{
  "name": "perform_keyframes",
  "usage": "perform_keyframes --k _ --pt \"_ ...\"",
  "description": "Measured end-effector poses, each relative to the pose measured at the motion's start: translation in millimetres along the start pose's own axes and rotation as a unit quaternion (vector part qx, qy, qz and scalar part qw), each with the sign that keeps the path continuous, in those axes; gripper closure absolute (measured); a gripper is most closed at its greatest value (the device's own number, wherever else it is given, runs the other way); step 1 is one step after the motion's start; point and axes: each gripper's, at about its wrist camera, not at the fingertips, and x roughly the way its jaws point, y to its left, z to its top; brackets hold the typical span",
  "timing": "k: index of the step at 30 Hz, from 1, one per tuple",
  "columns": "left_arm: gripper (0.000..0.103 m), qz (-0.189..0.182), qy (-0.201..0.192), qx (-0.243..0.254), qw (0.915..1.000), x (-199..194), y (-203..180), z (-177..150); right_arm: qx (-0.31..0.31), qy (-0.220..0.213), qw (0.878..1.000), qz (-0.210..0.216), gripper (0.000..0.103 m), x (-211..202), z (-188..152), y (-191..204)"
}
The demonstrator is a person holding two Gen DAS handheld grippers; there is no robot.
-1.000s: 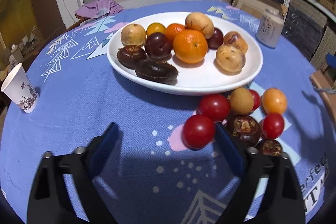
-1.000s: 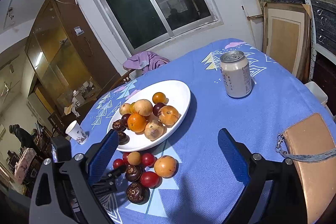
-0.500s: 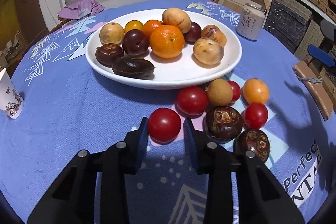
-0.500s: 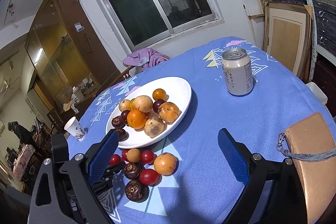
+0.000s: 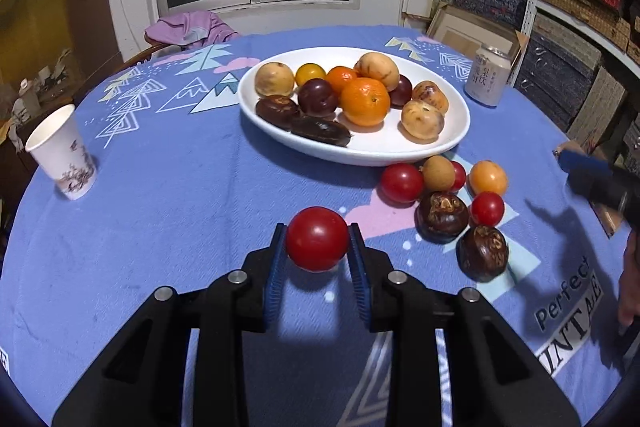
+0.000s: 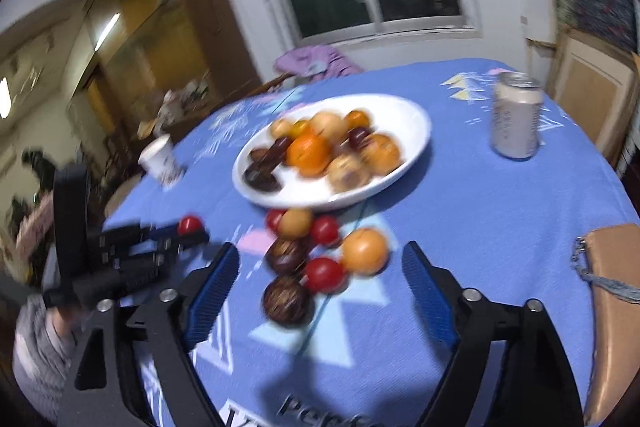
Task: Organize fruits
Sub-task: 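Lift the red fruit with left tool while right tool grasps a dark brown round fruit, then release the red fruit on the plate with left tool while right tool releases the dark brown fruit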
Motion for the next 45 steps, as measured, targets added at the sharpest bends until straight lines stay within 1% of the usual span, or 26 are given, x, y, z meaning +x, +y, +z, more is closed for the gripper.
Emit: perform_keyframes --k 2,4,5,7,8,12,14,18,21,23,26,27,31,34,39,42,45 --pt "0.073 -0.002 0.000 -0.008 1.0000 -4.2 5.5 -3.6 -0.034 0.023 0.999 0.002 0.031 7.9 -11.0 17.7" --pt "0.073 -0.006 0.000 -0.016 0.9999 -5.0 9.2 -3.5 -0.063 0.053 0.997 0.000 0.047 20.0 -22.6 32.1" --pt "0.073 -0.007 0.000 -0.017 0.9998 -5.1 9.3 -3.5 -0.072 0.065 0.995 -0.005 0.048 25.4 -27.4 36.7" --pt "0.073 -0.009 0.000 -0.016 0.9998 -5.2 9.4 -3.7 -0.081 0.081 0.993 -0.020 0.048 33.5 -32.7 40.5" --pt "0.073 -0.010 0.000 -0.015 0.9998 -5.1 9.0 -3.9 -0.078 0.085 0.993 -0.021 0.048 35.0 -33.5 39.3" --pt "0.073 -0.011 0.006 -0.013 0.9998 -1.6 6.9 -4.6 -0.054 0.092 0.994 -0.021 0.048 40.1 -31.3 32.3" --pt "0.073 -0.011 0.010 -0.011 0.9998 1.2 5.3 -4.9 -0.049 0.095 0.994 -0.018 0.051 44.9 -30.9 33.6" --pt "0.073 -0.013 0.012 -0.006 0.9998 3.1 1.5 -4.8 -0.050 0.087 0.995 -0.027 0.052 48.7 -28.6 39.8" --pt "0.073 -0.014 0.013 -0.004 0.9998 3.7 -0.3 -5.3 -0.048 0.099 0.993 -0.032 0.052 57.6 -25.7 39.6" --pt "0.073 -0.014 0.014 -0.003 0.9998 4.3 -1.3 -5.3 -0.047 0.102 0.993 -0.034 0.053 59.1 -24.7 38.9" --pt "0.073 -0.014 0.018 -0.003 0.9997 6.5 -1.8 -6.3 -0.059 0.104 0.992 -0.046 0.058 60.1 -24.9 40.9" --pt "0.073 -0.013 0.020 -0.002 0.9997 8.0 -2.1 -6.7 -0.059 0.104 0.992 -0.048 0.061 60.0 -24.8 40.4" --pt "0.073 -0.013 0.029 0.000 0.9995 12.8 -3.4 -9.2 -0.054 0.101 0.993 -0.039 0.061 56.5 -25.9 37.4" --pt "0.073 -0.014 0.026 0.001 0.9996 11.8 -4.6 -9.9 -0.055 0.097 0.993 -0.026 0.062 51.4 -27.9 38.7" --pt "0.073 -0.012 0.006 0.003 0.9999 0.6 -7.2 -7.2 -0.059 0.059 0.996 -0.010 0.062 32.5 -23.1 43.9" --pt "0.073 -0.014 -0.007 0.004 0.9999 -8.7 -10.0 -1.7 -0.038 0.028 0.999 -0.006 0.062 13.8 -17.2 35.8" --pt "0.073 -0.015 -0.020 0.005 0.9997 -17.1 -10.6 11.7 -0.015 -0.001 1.000 -0.005 0.062 -3.9 -7.1 22.5"
